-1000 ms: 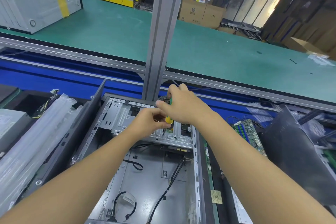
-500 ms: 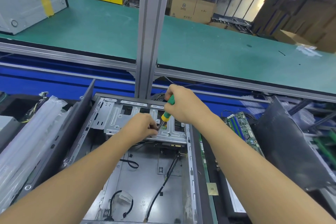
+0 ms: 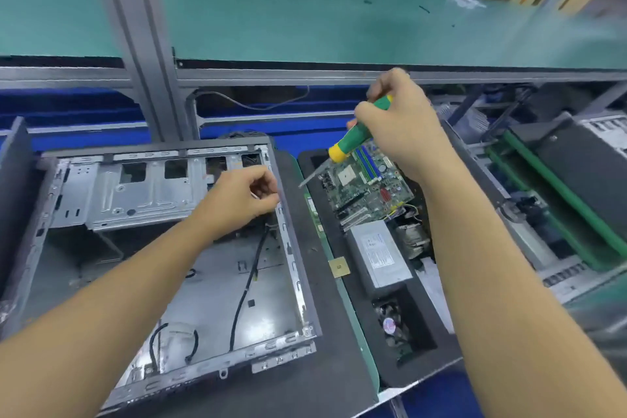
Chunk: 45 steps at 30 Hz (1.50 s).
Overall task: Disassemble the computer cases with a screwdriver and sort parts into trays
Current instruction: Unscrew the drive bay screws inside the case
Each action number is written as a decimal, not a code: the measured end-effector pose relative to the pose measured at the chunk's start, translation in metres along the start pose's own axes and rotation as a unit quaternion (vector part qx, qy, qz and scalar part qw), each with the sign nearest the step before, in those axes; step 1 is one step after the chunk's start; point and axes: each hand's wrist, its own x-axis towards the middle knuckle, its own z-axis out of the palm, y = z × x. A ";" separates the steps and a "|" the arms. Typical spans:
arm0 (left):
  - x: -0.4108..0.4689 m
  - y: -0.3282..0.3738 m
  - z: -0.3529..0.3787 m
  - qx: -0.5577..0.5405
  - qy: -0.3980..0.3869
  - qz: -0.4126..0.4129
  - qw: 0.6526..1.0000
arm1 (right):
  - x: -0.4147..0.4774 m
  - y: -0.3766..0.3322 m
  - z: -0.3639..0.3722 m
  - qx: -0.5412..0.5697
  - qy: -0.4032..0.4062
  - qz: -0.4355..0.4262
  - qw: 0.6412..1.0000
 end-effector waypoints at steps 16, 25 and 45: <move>0.006 0.088 0.217 0.168 -0.412 0.025 0.895 | -0.108 0.199 -0.081 -0.118 -0.017 0.263 0.957; -0.031 0.079 0.328 0.200 -0.458 -0.058 0.864 | -0.128 0.257 -0.085 -0.137 -0.085 0.328 0.931; -0.055 0.061 0.379 0.475 -0.328 -0.046 0.815 | -0.126 0.290 -0.105 -0.074 -0.034 0.419 0.905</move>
